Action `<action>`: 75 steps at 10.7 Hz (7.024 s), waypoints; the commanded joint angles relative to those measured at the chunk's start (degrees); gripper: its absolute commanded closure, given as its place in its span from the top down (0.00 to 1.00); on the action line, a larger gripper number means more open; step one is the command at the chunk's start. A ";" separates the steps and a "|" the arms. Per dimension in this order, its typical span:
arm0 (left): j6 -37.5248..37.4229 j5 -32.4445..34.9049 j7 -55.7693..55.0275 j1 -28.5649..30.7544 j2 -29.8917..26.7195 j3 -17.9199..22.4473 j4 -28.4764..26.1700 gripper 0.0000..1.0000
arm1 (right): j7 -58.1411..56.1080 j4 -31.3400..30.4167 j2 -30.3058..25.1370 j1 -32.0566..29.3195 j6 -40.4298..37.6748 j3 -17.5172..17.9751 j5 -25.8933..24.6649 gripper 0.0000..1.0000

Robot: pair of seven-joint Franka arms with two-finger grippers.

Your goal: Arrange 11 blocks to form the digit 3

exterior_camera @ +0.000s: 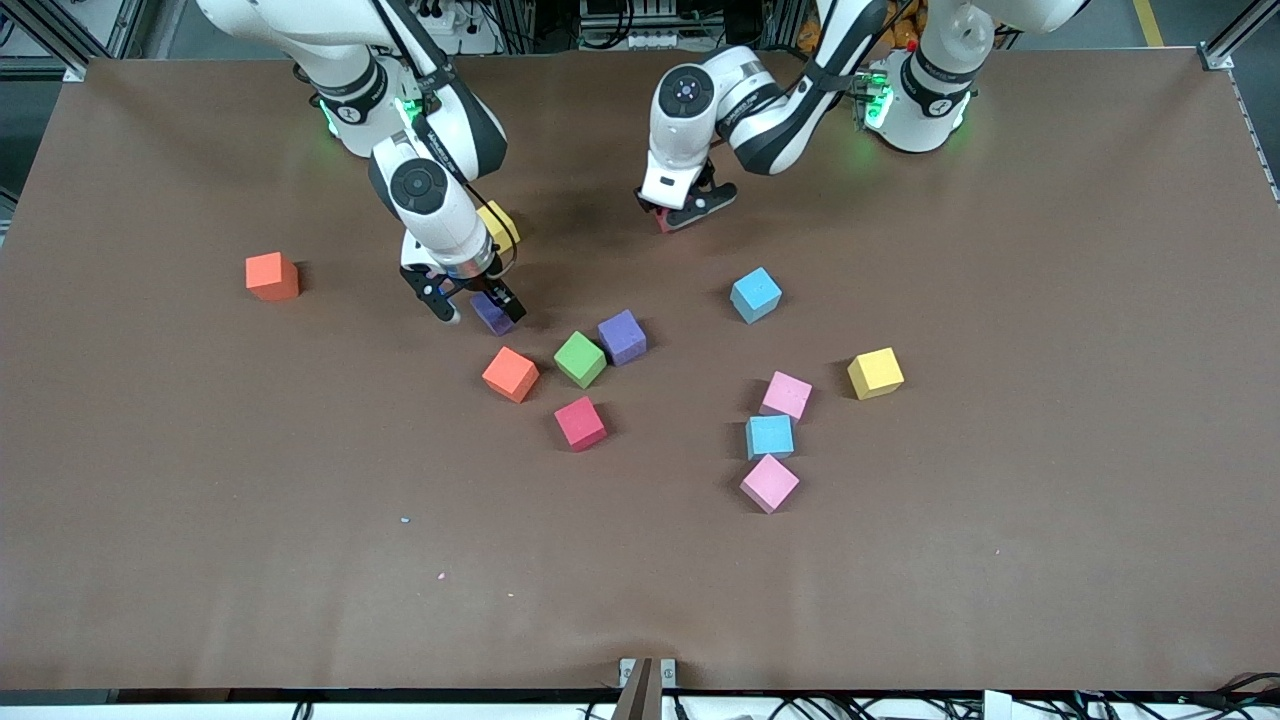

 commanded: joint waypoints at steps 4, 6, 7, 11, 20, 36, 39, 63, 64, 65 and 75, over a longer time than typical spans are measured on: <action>-0.60 13.69 3.58 -1.40 8.37 2.31 11.40 0.00 | 0.39 0.49 2.12 -0.16 -0.02 -0.57 -4.04 0.56; -0.61 18.36 3.49 -2.71 10.05 3.54 12.03 0.00 | 0.56 0.49 2.03 -0.16 -0.28 -0.48 -4.04 0.27; -0.95 18.64 3.58 -2.80 10.32 3.54 12.12 0.00 | 0.56 0.49 1.59 -0.25 -0.72 -0.48 -4.04 0.21; -1.84 23.65 4.28 -4.21 11.37 3.54 12.29 0.00 | 10.55 4.09 0.45 0.98 -8.97 -0.04 -3.69 0.21; -10.75 22.69 -0.55 -3.95 8.92 5.65 18.60 1.00 | 30.71 12.53 -2.02 3.79 -24.80 2.95 7.28 0.12; -1.41 7.39 -0.11 13.98 -8.49 8.90 -5.36 1.00 | 51.52 4.18 -2.28 17.32 -3.81 2.77 16.88 0.00; 2.11 4.95 0.24 14.07 -7.09 10.49 -6.78 1.00 | 53.82 4.36 1.57 19.34 1.98 2.60 16.70 0.00; 15.13 -24.95 -26.78 6.88 -6.38 8.37 -10.56 0.06 | 56.64 12.53 5.21 29.55 -4.29 -6.63 12.49 1.00; 15.56 -24.86 -31.53 5.91 -6.47 8.38 -10.47 0.06 | 56.46 13.32 3.45 29.55 -7.81 -7.42 11.18 1.00; 15.57 -24.86 -35.23 5.11 -6.56 8.29 -10.47 0.06 | 56.46 14.54 2.82 29.46 -10.45 -7.95 10.64 1.00; 15.65 -24.69 -43.53 1.86 -4.28 8.29 -10.56 0.00 | 3.15 20.34 4.83 17.08 -12.85 -8.66 6.24 1.00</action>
